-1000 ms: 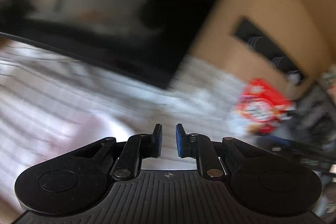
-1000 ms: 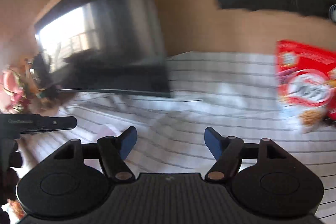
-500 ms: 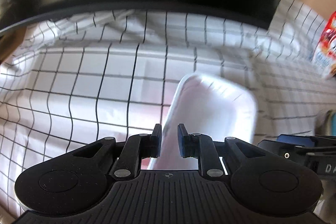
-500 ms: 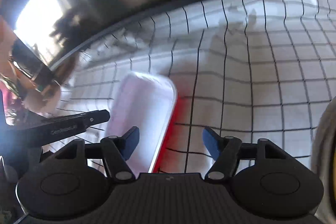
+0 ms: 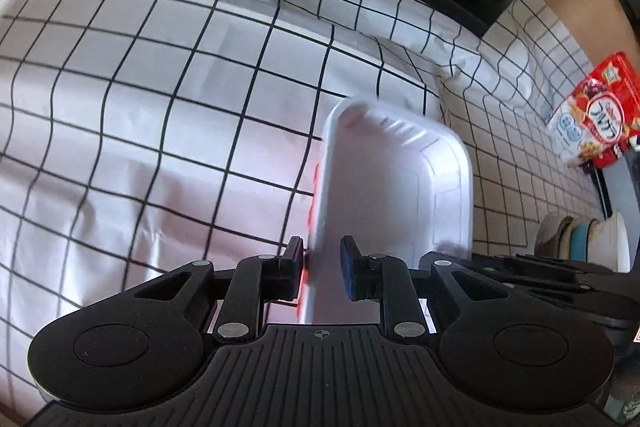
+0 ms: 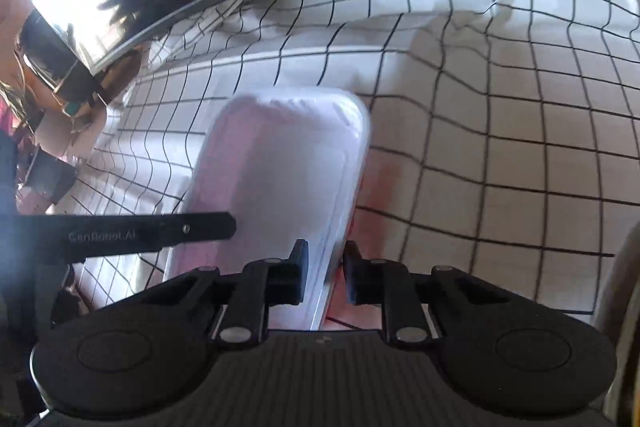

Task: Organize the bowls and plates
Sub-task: 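Grasp the rim of the red-rimmed white tray with both tools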

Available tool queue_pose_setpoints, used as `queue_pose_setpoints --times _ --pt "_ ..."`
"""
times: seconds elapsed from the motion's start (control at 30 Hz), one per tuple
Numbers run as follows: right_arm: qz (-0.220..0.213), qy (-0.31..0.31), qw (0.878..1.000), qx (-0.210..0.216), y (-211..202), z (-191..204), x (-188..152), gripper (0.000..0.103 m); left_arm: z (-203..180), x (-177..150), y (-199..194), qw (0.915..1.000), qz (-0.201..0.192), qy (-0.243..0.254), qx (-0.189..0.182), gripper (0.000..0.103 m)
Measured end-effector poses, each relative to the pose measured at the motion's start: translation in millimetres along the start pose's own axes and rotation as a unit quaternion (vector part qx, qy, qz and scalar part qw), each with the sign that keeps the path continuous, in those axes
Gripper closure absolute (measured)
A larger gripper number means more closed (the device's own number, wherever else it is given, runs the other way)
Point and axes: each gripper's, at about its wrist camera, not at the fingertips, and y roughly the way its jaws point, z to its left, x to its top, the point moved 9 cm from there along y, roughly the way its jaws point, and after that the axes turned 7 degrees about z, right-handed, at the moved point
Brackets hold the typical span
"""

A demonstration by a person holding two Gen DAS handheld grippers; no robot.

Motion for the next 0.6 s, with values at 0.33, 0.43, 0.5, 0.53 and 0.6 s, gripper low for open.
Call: queue_pose_setpoints --times 0.33,0.43,0.5,0.53,0.6 --pt "0.027 0.025 0.999 0.015 15.4 -10.1 -6.6 0.085 -2.8 -7.7 12.4 0.9997 0.011 -0.023 0.007 0.082" --pt "0.001 -0.008 1.000 0.008 -14.8 -0.3 -1.7 0.085 -14.6 -7.0 -7.0 0.9993 -0.004 -0.037 -0.001 0.083" --pt "-0.018 -0.021 1.000 0.005 -42.2 3.8 1.4 0.085 -30.4 -6.8 -27.3 0.9989 -0.017 -0.042 -0.007 0.083" --pt "-0.030 -0.025 0.999 0.003 -56.5 5.2 3.3 0.084 -43.3 -5.1 -40.6 0.9987 -0.031 -0.038 -0.010 0.083" --pt "-0.056 -0.034 0.998 0.002 -90.2 4.1 7.2 0.084 -67.3 -4.8 -64.7 0.9978 -0.059 -0.025 -0.019 0.083"
